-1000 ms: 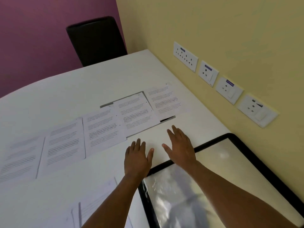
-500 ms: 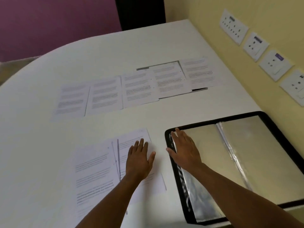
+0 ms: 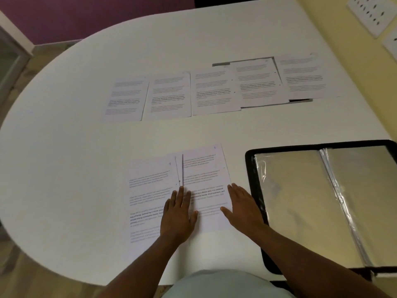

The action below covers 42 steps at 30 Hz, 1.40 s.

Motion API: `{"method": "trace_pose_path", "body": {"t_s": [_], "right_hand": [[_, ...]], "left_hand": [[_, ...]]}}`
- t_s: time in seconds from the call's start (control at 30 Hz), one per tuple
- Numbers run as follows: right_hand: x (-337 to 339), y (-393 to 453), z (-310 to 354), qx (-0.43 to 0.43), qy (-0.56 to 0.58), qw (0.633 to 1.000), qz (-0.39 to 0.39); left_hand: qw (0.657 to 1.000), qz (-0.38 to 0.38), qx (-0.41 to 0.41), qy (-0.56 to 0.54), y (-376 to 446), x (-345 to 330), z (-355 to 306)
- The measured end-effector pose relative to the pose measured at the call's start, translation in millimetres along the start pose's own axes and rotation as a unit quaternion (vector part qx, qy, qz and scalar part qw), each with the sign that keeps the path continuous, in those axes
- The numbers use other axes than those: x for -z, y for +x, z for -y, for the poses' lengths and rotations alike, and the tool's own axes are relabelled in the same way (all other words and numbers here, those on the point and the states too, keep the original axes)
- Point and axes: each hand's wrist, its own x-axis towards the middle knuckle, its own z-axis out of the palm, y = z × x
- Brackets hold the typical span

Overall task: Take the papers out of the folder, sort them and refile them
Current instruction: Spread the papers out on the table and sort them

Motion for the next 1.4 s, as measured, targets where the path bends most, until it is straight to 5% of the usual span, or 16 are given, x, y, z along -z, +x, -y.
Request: {"method": "trace_pose_path", "body": {"t_s": [0.33,0.7,0.97,1.1,1.2,1.4], "right_hand": [[-12.6,8.0,25.7,-0.168,0.199,0.962,-0.083],[-22.6,0.3,34.2,-0.121,0.098,0.976,-0.15],[-18.8,-4.6,49.7,-0.079,0.216,0.956,-0.184],[-25.3,-5.6,70.0,0.027,0.236,0.96,-0.147],[-32.8,-5.1,78.2,0.049,0.232,0.967,-0.091],[-26.0,-5.9,76.0,0.034,0.26,0.965,-0.002]], "left_hand": [[0.992,-0.006,0.036,-0.121,-7.0,-6.4,12.7],[0.962,-0.11,0.08,-0.239,-4.4,-1.4,17.2],[0.942,-0.097,0.09,-0.307,-3.1,13.7,23.1],[0.966,-0.013,0.023,-0.257,3.2,27.5,21.2],[0.957,0.042,0.081,-0.275,10.5,37.3,11.6],[0.929,0.023,0.141,-0.342,25.8,43.9,1.8]]}}
